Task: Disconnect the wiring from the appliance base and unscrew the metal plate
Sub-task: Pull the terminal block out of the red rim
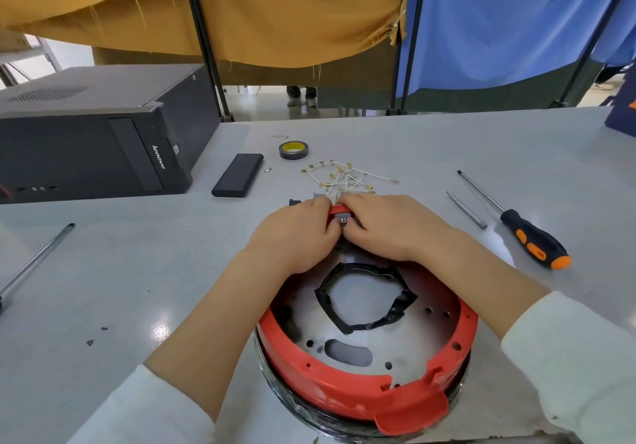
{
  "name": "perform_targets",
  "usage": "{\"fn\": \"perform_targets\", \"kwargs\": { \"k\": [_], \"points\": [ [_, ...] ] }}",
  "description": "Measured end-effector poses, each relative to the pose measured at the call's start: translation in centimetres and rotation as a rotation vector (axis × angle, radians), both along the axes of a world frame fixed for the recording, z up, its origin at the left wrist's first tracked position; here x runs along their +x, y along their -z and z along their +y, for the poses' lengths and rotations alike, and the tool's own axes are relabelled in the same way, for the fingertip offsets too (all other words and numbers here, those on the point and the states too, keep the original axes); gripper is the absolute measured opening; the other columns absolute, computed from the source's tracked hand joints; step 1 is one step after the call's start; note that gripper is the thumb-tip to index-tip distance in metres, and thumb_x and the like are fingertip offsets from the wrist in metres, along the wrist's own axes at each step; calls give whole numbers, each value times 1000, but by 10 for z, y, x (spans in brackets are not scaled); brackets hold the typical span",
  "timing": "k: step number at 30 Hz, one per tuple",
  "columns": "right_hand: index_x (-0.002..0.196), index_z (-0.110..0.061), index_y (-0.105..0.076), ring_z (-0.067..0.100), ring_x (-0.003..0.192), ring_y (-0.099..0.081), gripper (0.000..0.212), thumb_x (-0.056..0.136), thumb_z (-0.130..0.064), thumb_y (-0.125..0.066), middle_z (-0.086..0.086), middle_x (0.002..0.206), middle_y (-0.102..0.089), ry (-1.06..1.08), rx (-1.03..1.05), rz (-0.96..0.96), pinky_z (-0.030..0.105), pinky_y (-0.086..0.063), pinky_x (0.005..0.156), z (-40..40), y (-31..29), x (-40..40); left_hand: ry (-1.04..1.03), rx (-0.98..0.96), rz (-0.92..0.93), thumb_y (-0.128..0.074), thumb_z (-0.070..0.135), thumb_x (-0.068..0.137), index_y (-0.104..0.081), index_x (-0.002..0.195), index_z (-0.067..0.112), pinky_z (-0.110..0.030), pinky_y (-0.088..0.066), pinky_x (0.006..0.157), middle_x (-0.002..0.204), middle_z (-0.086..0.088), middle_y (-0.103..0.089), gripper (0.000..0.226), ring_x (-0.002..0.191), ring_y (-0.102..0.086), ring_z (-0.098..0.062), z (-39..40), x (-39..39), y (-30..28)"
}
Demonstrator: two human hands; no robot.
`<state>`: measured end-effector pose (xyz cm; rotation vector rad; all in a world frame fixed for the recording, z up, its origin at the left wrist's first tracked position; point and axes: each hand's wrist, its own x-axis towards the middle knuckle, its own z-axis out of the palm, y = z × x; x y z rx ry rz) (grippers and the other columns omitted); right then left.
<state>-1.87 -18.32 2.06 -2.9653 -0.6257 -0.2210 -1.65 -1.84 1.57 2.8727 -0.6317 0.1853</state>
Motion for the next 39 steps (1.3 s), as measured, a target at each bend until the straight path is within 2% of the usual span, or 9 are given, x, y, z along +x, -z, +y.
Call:
{"fn": "perform_targets", "kwargs": {
  "k": [4,8,10,15,20,25,34,39],
  "points": [
    [112,-27,-47,22,95,-59,32,90,-41,-29,-4,111,-61,7,-6,-9,34,-37,67,0,1,1,21,15,-40,-28,38,98,-44,113,13,-38,-40,74,115,-10,-58,33,99,-57,-34,1,3,2],
    [117,-28,-45,24,99,-59,31,92,-38,-29,-3,118,-59,7,-6,-19,34,-36,69,1,2,2,-14,29,-44,-33,31,97,-36,94,17,-35,-33,65,109,-11,-59,15,94,-57,-35,-2,6,4],
    [119,-28,-45,24,101,-58,32,93,-36,-29,-3,121,-59,9,-10,-22,34,-35,69,1,3,4,-37,52,-34,-36,30,95,-32,92,20,-35,-32,65,109,-10,-59,11,95,-57,-34,-4,7,3],
    [119,-27,-45,24,100,-58,31,93,-37,-30,-2,120,-58,27,-35,-46,33,-32,67,2,3,5,-76,119,-67,-36,32,93,-37,95,20,-33,-30,66,111,-8,-60,12,98,-57,-33,-5,7,-1],
    [120,-28,-44,23,96,-59,36,87,-40,-37,-2,116,-60,13,-25,-20,34,-36,66,2,1,3,-18,78,-46,-34,39,97,-43,103,16,-34,-32,69,116,-8,-58,25,102,-56,-33,-2,6,-1],
    [121,-26,-44,24,96,-59,35,88,-37,-36,-2,118,-58,0,-34,-45,34,-37,66,2,3,-1,-10,95,-43,-36,40,97,-42,108,14,-34,-34,70,118,-8,-56,29,103,-56,-33,1,3,-1],
    [121,-24,-42,26,101,-58,32,91,-33,-34,1,122,-54,-13,-55,-42,35,-36,69,4,4,0,-47,118,-104,-41,32,94,-42,109,15,-34,-33,65,108,-7,-58,23,95,-58,-32,-2,3,3],
    [123,-22,-41,27,104,-57,34,92,-32,-34,1,126,-52,-6,-76,-47,34,-34,69,4,5,3,-130,141,-120,-46,26,89,-44,114,15,-32,-32,62,104,-5,-60,27,93,-59,-31,-10,5,5]
  ]
}}
